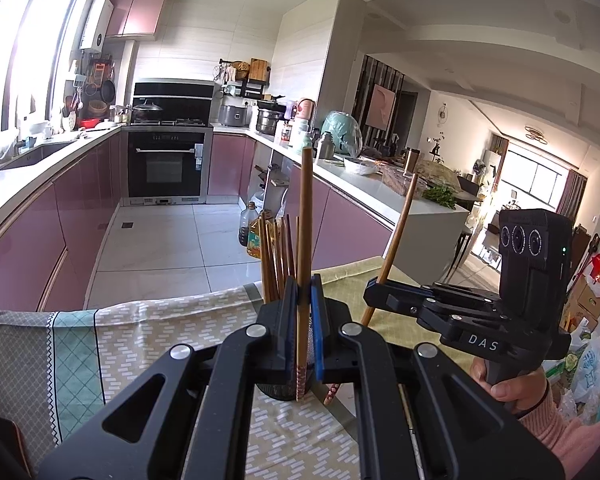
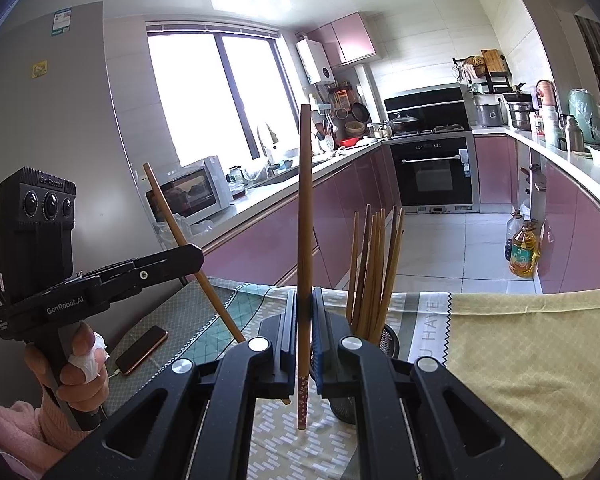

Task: Organize utensils
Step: 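Lower the left gripper's chopstick into the mesh holder while the right gripper brings its chopstick closer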

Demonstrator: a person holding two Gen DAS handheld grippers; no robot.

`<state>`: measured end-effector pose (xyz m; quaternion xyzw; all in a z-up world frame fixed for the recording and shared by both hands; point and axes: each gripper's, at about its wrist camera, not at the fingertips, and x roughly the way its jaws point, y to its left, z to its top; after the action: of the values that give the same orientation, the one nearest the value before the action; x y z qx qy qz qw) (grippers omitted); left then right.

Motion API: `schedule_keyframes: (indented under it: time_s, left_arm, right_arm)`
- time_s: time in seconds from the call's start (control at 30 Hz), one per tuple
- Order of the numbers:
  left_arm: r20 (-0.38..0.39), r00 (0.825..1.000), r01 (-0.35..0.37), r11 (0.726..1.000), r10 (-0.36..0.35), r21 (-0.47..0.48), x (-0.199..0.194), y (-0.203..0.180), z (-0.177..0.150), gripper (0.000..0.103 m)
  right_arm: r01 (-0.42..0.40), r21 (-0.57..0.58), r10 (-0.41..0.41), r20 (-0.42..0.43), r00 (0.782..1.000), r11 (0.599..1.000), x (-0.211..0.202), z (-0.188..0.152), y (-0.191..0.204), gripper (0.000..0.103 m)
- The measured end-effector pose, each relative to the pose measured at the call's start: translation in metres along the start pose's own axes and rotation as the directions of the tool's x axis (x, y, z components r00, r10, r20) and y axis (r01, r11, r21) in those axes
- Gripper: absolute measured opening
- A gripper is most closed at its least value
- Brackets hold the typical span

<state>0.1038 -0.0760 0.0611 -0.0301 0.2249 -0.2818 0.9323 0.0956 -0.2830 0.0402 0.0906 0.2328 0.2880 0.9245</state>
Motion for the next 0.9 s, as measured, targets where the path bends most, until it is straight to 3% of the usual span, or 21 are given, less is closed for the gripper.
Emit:
schedule_keyframes:
  time_s: [0.9]
  left_arm:
    - [0.033,0.999,-0.008,1.000,0.007,0.024,0.009,-0.011,0.019,0.007]
  right_arm:
    - [0.007,-0.002,-0.007,0.032,0.999,1.000,0.006,0.024,-0.009,0.006]
